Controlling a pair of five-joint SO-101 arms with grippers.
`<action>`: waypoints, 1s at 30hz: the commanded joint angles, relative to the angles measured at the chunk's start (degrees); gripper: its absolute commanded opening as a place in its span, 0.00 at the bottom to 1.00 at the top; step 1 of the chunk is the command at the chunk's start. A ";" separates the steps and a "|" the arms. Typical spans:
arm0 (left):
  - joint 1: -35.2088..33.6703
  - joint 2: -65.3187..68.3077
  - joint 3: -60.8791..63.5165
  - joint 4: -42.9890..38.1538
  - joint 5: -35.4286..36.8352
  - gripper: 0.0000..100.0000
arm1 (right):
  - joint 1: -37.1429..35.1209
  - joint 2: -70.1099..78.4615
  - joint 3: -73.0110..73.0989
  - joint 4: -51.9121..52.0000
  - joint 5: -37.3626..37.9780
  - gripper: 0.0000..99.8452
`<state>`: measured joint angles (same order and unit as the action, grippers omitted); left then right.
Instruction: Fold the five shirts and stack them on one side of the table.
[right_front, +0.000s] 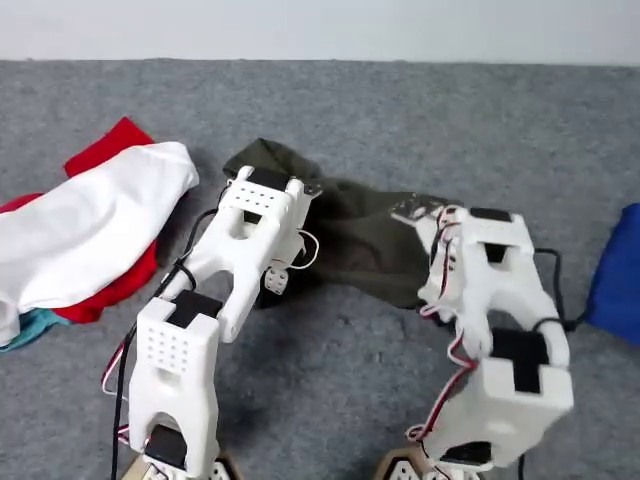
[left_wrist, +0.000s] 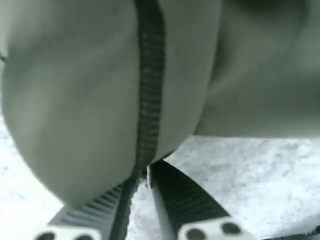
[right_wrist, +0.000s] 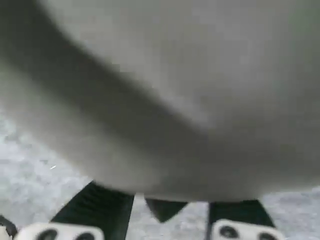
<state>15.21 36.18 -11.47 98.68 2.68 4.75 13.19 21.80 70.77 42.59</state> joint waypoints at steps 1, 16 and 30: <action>0.09 -0.97 -1.63 1.05 -0.70 0.01 | -1.36 5.58 -9.49 3.47 -1.49 0.01; -0.88 -17.76 -5.32 2.02 -2.29 0.01 | -1.80 -1.63 -29.45 27.56 -1.23 0.01; -16.44 -55.38 -2.77 1.93 -6.77 0.01 | 8.57 -43.30 -29.45 32.13 -1.58 0.01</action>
<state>1.05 -9.71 -14.02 99.30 -3.21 9.76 -20.57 -5.01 100.48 41.54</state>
